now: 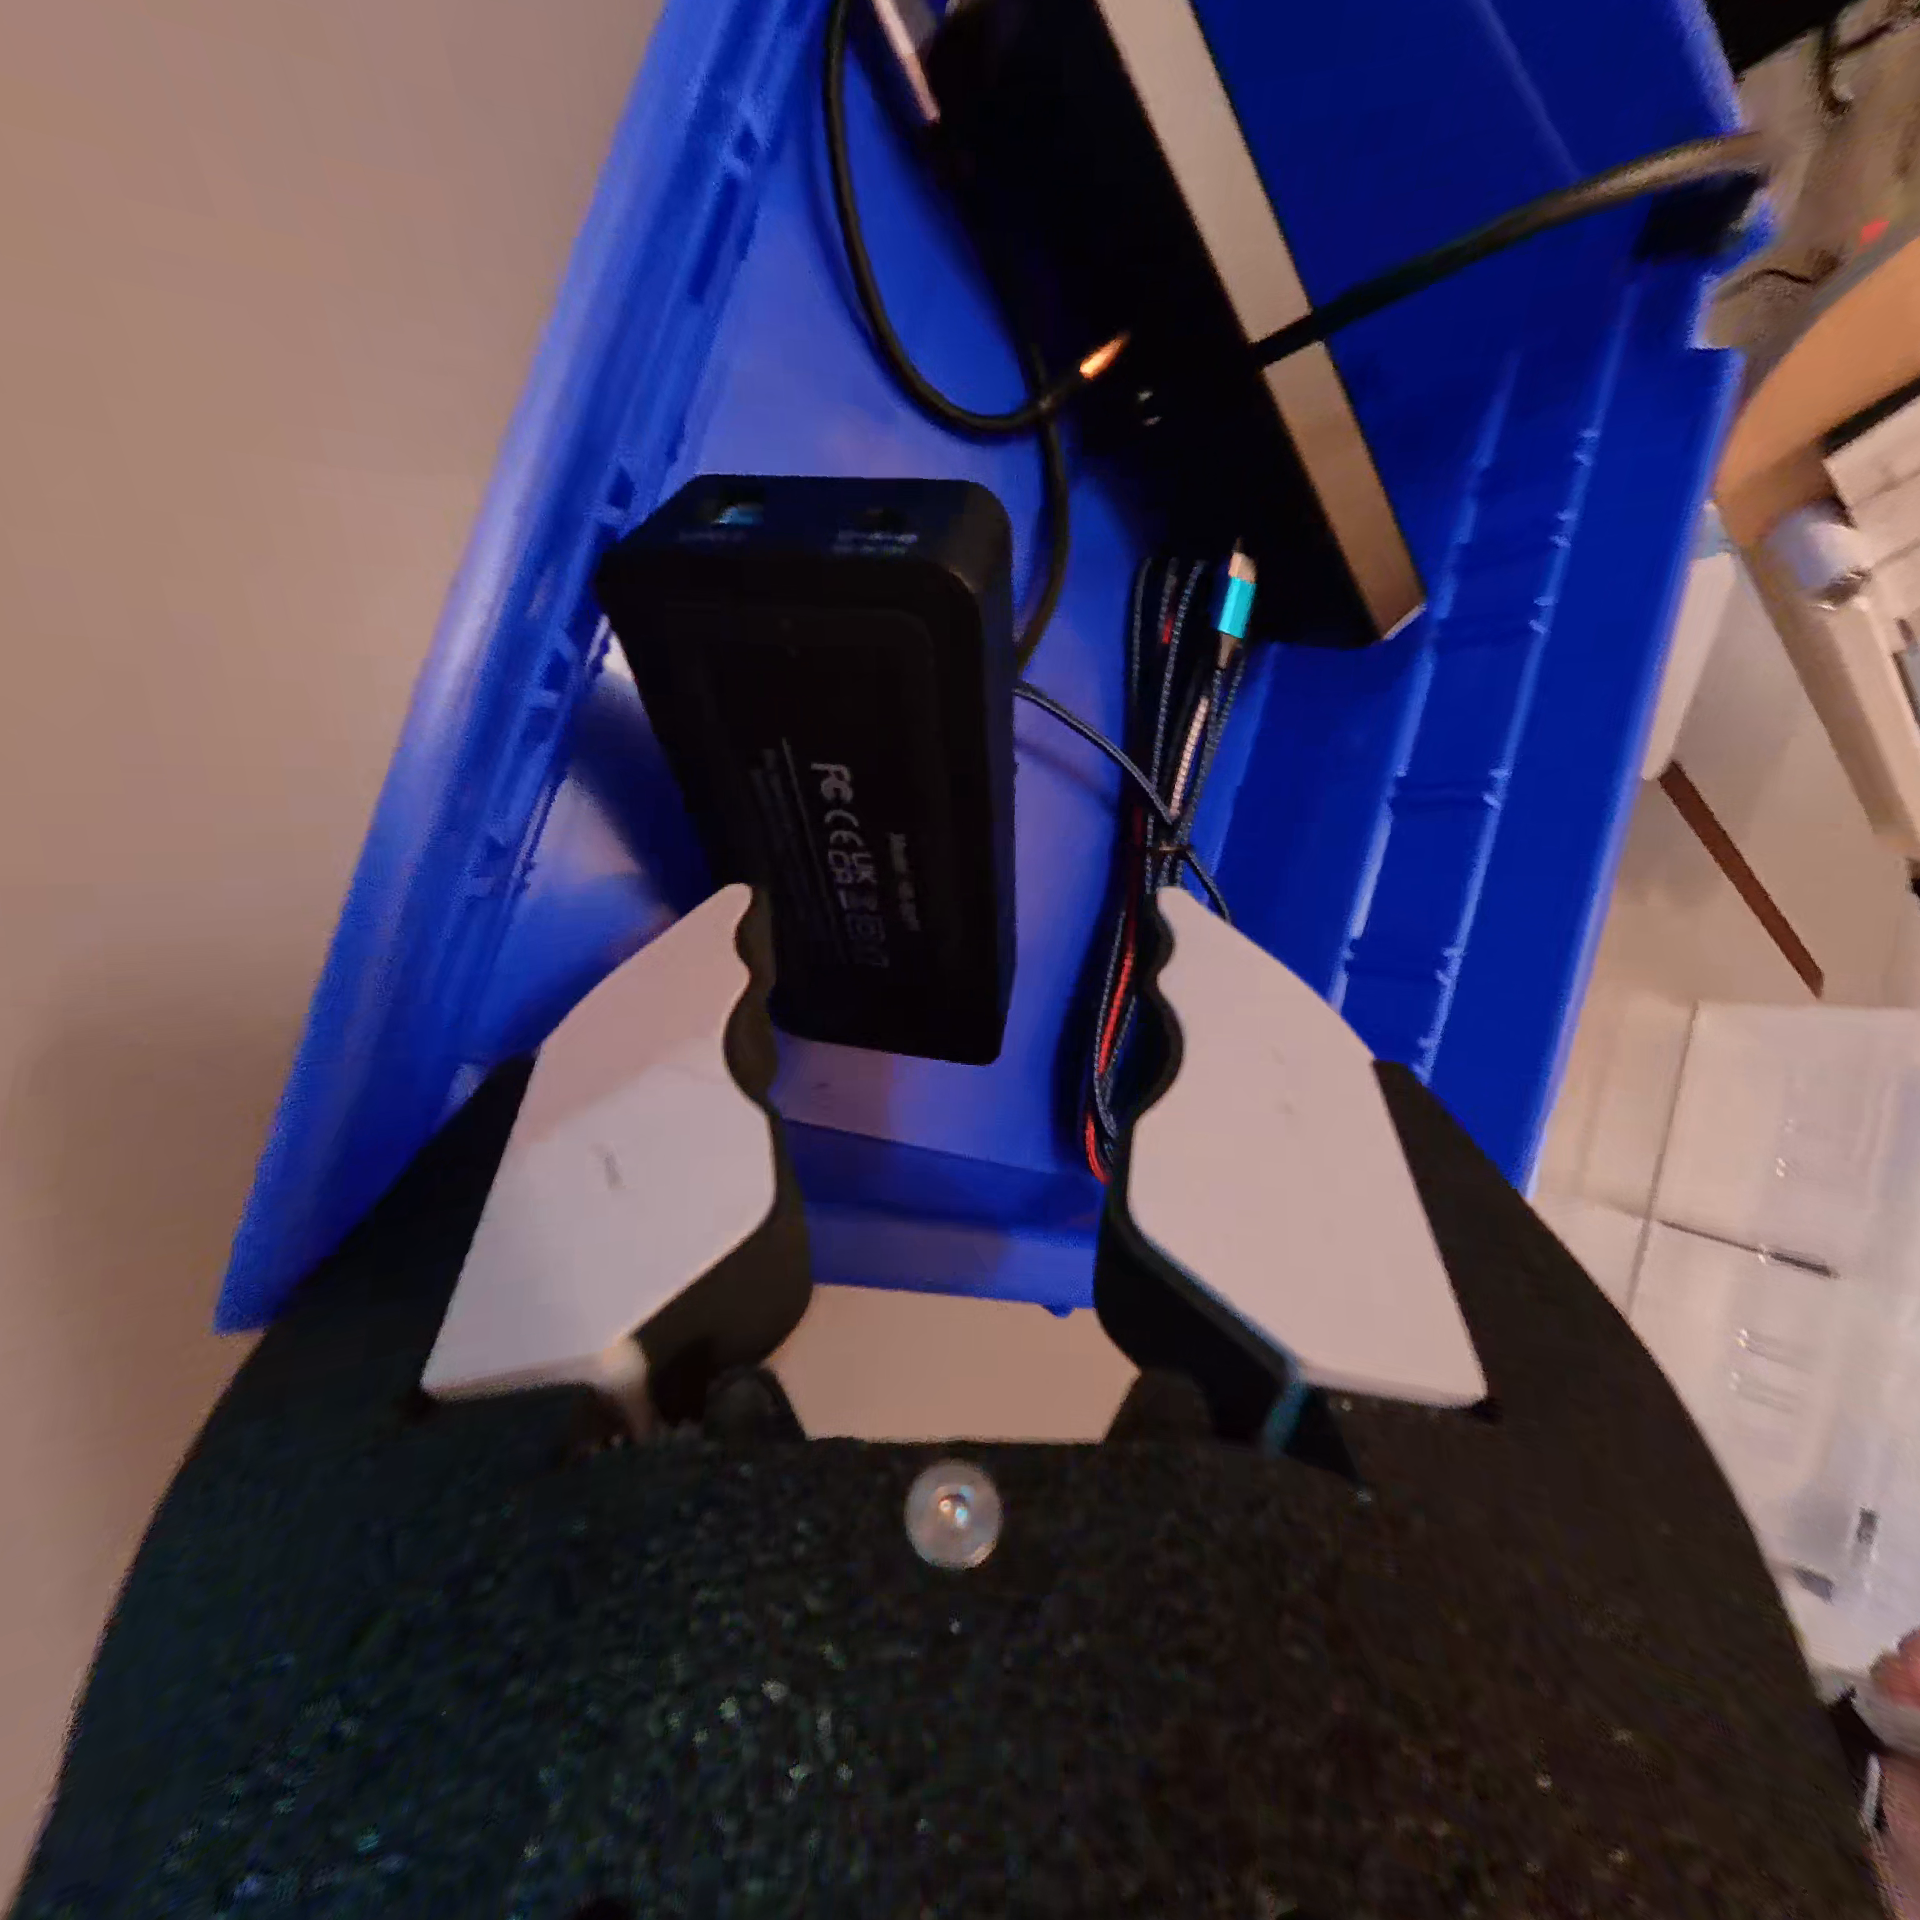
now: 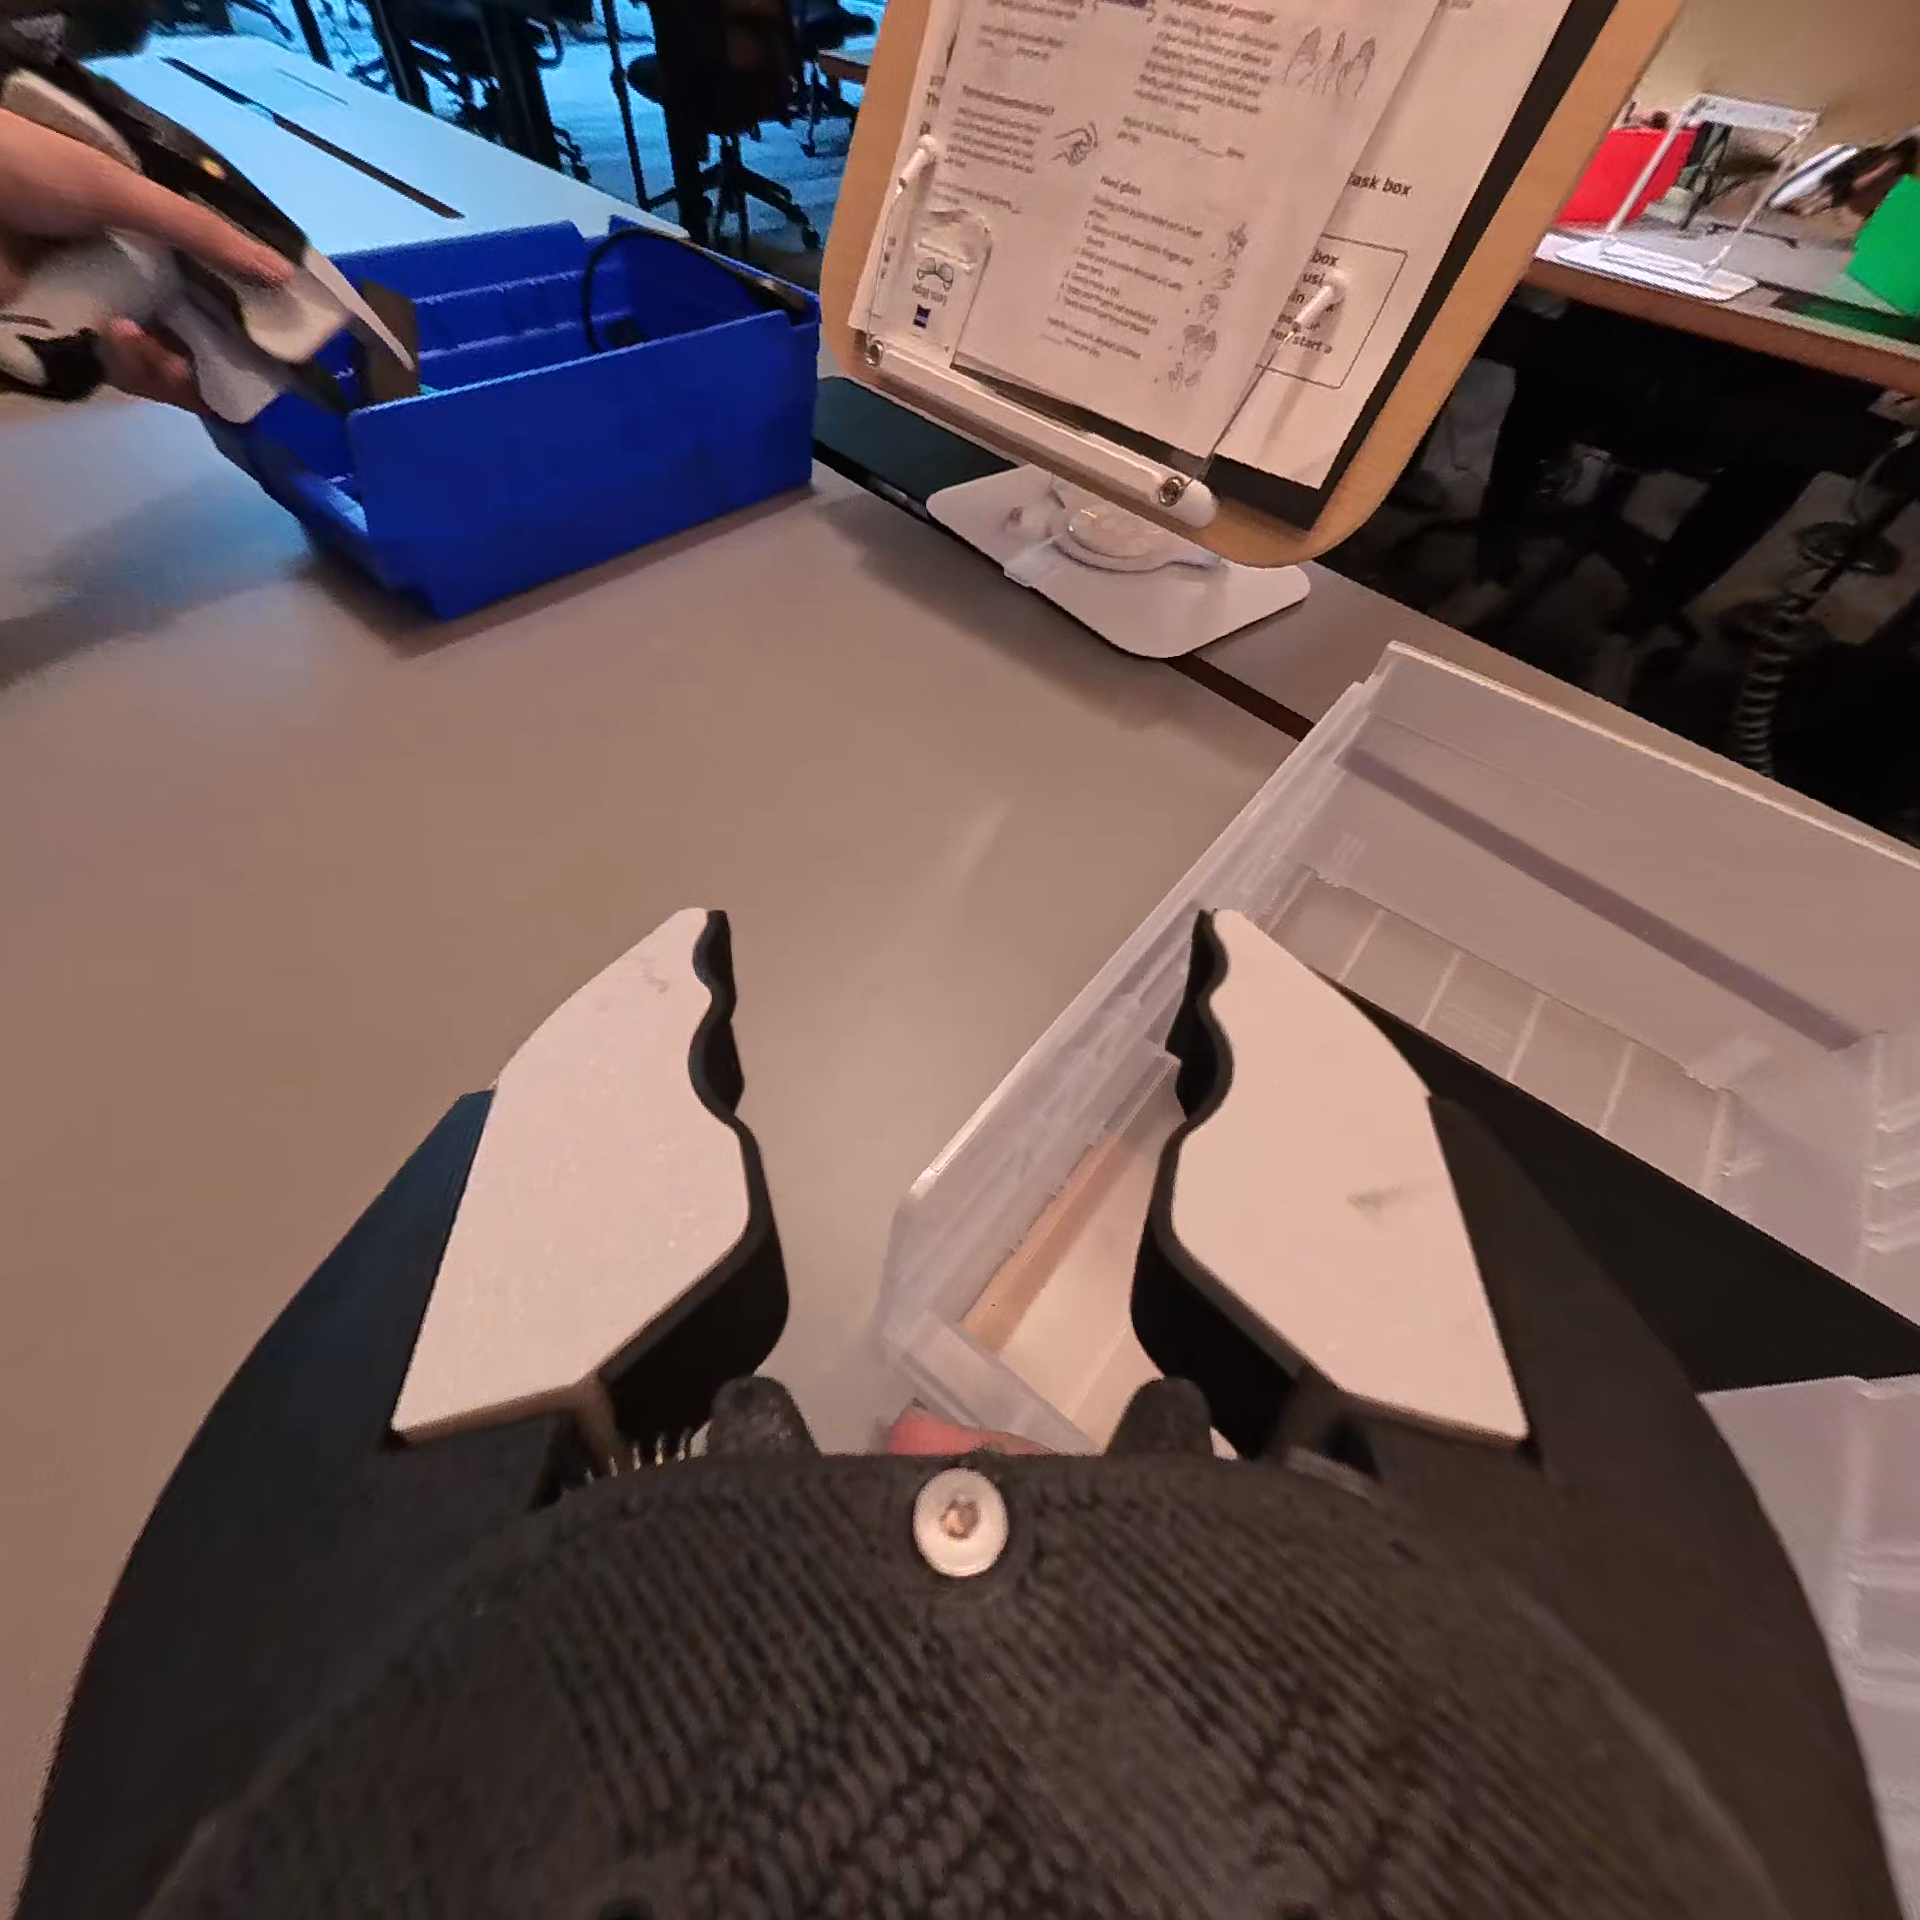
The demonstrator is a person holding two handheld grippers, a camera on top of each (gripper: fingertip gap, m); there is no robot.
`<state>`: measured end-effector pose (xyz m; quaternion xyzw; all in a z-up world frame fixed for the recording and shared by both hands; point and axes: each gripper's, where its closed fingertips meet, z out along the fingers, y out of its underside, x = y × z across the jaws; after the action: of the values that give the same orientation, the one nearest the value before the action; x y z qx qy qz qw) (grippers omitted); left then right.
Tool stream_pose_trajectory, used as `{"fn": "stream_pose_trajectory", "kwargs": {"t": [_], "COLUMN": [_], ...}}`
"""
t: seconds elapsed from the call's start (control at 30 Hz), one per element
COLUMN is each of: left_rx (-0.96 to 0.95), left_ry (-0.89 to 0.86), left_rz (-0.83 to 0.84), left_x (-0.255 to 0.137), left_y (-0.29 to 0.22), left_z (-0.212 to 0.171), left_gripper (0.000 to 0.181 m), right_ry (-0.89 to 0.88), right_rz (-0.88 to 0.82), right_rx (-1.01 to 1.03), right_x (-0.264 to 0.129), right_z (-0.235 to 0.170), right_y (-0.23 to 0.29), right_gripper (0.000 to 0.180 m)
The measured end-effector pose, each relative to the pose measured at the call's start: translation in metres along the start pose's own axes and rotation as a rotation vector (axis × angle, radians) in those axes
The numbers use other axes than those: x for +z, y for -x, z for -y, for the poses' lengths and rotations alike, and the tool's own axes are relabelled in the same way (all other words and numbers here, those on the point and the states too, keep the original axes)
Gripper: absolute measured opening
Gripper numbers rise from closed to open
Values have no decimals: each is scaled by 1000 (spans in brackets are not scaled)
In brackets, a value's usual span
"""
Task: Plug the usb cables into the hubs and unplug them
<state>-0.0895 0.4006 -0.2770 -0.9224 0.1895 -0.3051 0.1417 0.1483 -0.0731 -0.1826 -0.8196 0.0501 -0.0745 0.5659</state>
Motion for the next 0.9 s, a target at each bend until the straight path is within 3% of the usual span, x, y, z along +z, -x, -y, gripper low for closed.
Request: {"fn": "stream_pose_trajectory", "kwargs": {"t": [0.03, 0.1, 0.13, 0.27, 0.5, 0.6, 0.7, 0.9], "left_rx": [-5, 20, -1, 17, -21, -18, -7, 81], "left_ry": [4, 31, 43, 61, 83, 133, 152, 143], "left_rz": [26, 89, 159, 273, 350, 354, 356, 318], "left_x": [1, 1, 0, -3, 16, 19, 23, 28], "left_y": [1, 5, 13, 24, 22, 22, 24, 25], "left_z": [0, -1, -2, -9, -8, -6, -3, 1], "left_gripper": [64, 63, 75, 82, 90, 88, 69, 71], "right_ry": [-2, -6, -4, -19, 9, 14, 14, 19], "right_rz": [6, 23, 30, 50, 79, 79, 78, 74], "right_rx": [6, 10, 14, 37, 50, 3, 3, 15], "right_x": [0, 1, 1, -2, 5, 3, 2, 3], "right_z": [0, -1, -3, -4, -12, -13, -13, -17], "right_y": [0, 2, 2, 3, 7, 8, 7, 4], "right_gripper": [84, 84, 84, 84, 83, 83, 83, 81]}}
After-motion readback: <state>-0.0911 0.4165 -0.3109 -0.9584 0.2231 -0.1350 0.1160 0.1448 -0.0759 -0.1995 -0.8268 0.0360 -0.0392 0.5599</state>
